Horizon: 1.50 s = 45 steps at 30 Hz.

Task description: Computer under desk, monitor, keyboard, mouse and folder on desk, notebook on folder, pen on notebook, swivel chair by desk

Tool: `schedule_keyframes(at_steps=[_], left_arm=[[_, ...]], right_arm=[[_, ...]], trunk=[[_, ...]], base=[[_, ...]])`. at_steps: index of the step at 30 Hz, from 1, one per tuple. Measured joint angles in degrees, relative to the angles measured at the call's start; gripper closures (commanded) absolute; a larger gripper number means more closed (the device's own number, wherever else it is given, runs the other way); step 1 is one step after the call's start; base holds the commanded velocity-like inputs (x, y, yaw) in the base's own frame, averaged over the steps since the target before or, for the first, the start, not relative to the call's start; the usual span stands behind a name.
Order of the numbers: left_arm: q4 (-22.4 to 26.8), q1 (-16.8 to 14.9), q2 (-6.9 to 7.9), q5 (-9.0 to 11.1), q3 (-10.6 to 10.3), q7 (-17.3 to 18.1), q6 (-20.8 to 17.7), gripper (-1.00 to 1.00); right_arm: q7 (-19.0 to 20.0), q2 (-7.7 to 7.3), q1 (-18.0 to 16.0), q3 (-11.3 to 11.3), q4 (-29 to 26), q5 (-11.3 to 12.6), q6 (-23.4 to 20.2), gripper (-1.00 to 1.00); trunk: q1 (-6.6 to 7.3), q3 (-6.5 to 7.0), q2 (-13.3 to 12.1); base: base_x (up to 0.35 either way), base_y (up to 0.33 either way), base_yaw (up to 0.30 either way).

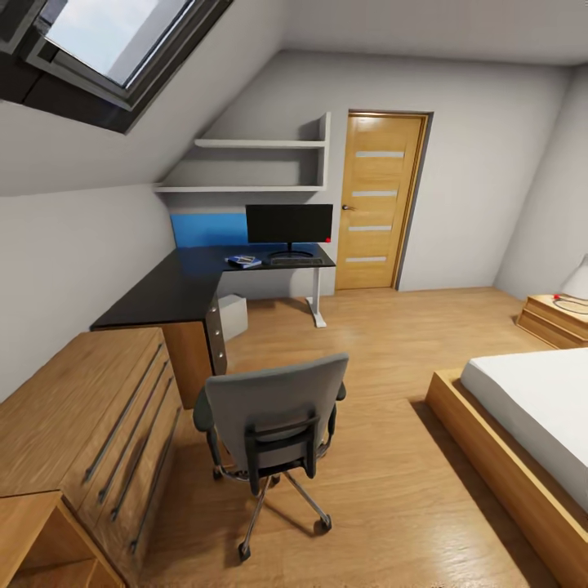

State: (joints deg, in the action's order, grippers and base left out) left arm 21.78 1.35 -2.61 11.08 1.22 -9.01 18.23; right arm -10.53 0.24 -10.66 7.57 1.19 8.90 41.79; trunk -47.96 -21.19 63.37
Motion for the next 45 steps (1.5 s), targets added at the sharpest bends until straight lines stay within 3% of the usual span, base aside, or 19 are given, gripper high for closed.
schedule_keyframes(at_steps=[31,41,45], left_arm=[[0.56,-0.02,0.08,0.08,0.08,-0.05,0.3,-1.0],[2.43,-0.02,0.09,0.16,0.22,-0.27,0.77,-1.0],[7.6,-0.03,0.05,0.1,0.39,-0.72,0.51,-1.0]], right_arm=[[0.01,0.03,0.0,0.0,-0.06,-0.02,0.0,-1.0],[0.02,0.07,0.0,0.08,-0.08,-0.03,0.08,-1.0],[0.05,-0.02,-0.01,0.22,-0.16,-0.07,0.1,-1.0]], trunk=[[0.01,0.0,0.0],[-0.42,-0.35,0.79],[-1.3,-1.07,2.4]], base=[[-0.041,0.0,0.0],[0.0,0.0,0.0],[0.0,0.0,0.0]])
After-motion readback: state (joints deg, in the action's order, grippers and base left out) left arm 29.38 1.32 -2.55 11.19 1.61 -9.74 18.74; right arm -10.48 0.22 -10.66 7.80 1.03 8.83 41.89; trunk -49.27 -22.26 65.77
